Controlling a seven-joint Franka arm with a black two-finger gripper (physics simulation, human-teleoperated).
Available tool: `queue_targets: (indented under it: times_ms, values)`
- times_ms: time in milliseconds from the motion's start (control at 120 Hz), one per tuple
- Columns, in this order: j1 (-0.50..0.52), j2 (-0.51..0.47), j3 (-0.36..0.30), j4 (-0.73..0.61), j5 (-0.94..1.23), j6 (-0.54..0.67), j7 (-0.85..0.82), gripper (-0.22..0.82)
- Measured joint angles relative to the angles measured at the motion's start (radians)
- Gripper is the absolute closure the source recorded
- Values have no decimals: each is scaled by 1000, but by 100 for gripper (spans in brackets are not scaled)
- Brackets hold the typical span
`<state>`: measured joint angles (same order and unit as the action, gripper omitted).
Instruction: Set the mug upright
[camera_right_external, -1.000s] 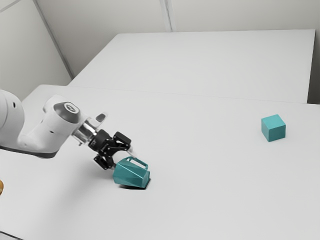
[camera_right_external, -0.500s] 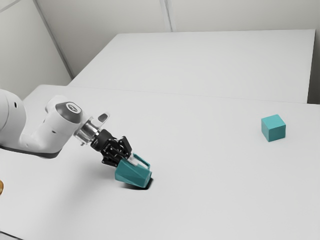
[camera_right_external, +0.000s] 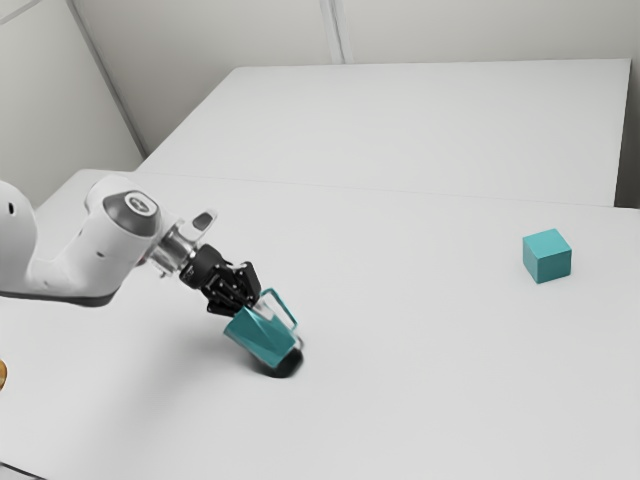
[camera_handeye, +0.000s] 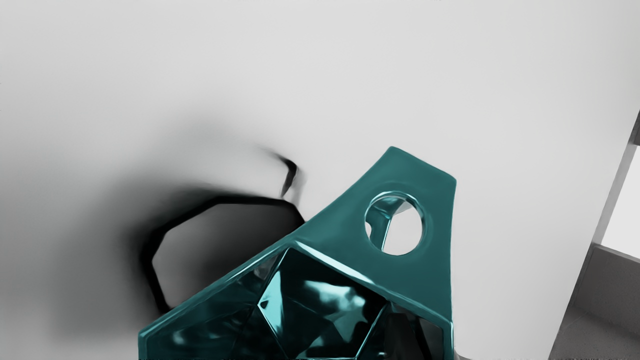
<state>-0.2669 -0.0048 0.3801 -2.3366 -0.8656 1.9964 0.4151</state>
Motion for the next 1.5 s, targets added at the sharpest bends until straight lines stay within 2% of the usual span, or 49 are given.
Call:
queue_targets:
  times_ms: [408, 675, 842, 1058, 1500]
  values:
    - [-29, -31, -8, 39, 346, 135, -19, 79]
    - [-92, -32, -9, 61, 538, 171, -85, 79]
    - [-95, -28, -14, 85, 645, 194, -125, 79]
    - [-87, -31, -16, 65, 738, 277, -172, 79]
    - [-163, -31, -17, 34, 867, 364, -292, 79]
